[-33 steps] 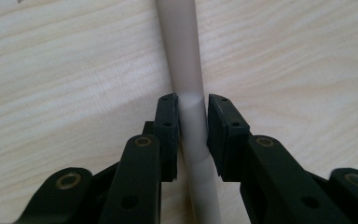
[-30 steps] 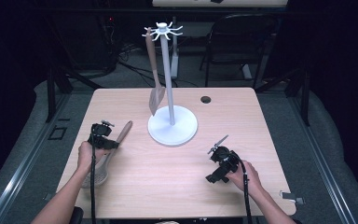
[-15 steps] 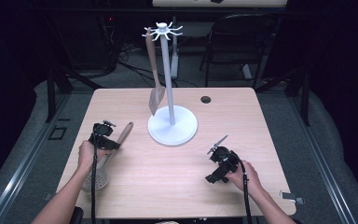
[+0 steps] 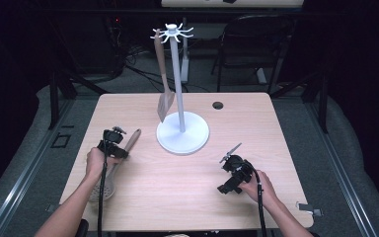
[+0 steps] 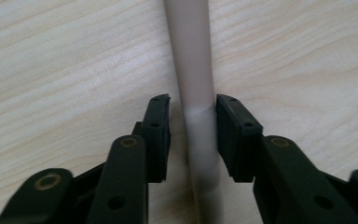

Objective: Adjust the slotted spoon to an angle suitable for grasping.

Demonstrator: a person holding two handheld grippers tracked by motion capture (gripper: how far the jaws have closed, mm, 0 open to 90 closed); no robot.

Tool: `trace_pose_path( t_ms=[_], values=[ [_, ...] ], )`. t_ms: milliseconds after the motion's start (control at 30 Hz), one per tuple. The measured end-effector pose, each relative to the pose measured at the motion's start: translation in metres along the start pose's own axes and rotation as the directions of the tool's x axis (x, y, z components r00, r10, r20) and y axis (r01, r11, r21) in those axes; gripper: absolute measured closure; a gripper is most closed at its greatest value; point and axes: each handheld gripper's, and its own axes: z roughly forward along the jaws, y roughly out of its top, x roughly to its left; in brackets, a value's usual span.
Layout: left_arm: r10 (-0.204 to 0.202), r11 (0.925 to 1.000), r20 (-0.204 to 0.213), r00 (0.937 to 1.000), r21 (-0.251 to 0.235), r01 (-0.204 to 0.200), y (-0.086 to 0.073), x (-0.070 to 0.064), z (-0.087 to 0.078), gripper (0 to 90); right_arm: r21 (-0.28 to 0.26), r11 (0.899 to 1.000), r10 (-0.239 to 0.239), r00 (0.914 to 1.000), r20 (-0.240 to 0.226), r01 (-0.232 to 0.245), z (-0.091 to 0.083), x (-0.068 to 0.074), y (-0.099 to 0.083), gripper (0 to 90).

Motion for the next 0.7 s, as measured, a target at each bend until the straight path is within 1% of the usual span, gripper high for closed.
trace_pose_path(
  t_ms=[67, 200, 267, 367, 433, 500, 567, 633, 700],
  values=[
    [0.003, 1.0, 0.008, 1.0, -0.001, -0.003, 0.0, 0.0, 0.0, 71.5, 0.001, 1.0, 0.0, 1.0, -0.001, 0.0, 0.0, 0.0, 0.0, 5.8],
    [-0.006, 1.0, 0.024, 0.9997, -0.004, 0.006, 0.0, 0.002, 0.0, 72.3, 0.008, 1.0, -0.003, 1.0, 0.003, 0.003, 0.0, 0.0, 0.0, 5.8],
    [-0.002, 1.0, 0.026, 0.9997, -0.009, 0.003, -0.001, 0.003, 0.0, 72.6, 0.011, 1.0, -0.003, 1.0, 0.003, 0.003, 0.0, 0.0, 0.0, 5.8],
    [-0.019, 0.9995, 0.038, 0.9991, -0.023, 0.02, -0.003, 0.004, 0.0, 73.0, 0.009, 1.0, -0.003, 1.0, 0.004, 0.002, 0.0, 0.0, 0.0, 5.9],
    [-0.03, 0.9991, 0.055, 0.998, -0.027, 0.031, -0.003, 0.006, 0.0, 73.2, 0.009, 1.0, -0.003, 1.0, 0.003, 0.003, 0.0, 0.0, 0.0, 5.9],
    [-0.025, 0.999, 0.055, 0.9981, -0.036, 0.027, -0.004, 0.007, -0.002, 73.3, 0.008, 1.0, -0.004, 1.0, 0.003, 0.004, 0.0, 0.0, 0.0, 5.9],
    [-0.03, 0.9979, 0.055, 0.998, -0.055, 0.033, -0.005, 0.008, -0.004, 73.3, 0.01, 1.0, -0.004, 1.0, 0.003, 0.004, 0.0, 0.0, 0.0, 5.9],
    [-0.042, 0.9954, 0.071, 0.9966, -0.083, 0.048, -0.006, 0.01, -0.008, 73.6, 0.01, 1.0, -0.004, 1.0, 0.004, 0.004, 0.0, 0.0, 0.0, 6.1],
    [-0.042, 0.9943, 0.069, 0.9968, -0.095, 0.048, -0.007, 0.011, -0.011, 74.0, 0.011, 1.0, -0.006, 1.0, 0.005, 0.006, 0.0, 0.0, 0.0, 6.1]
  ],
)
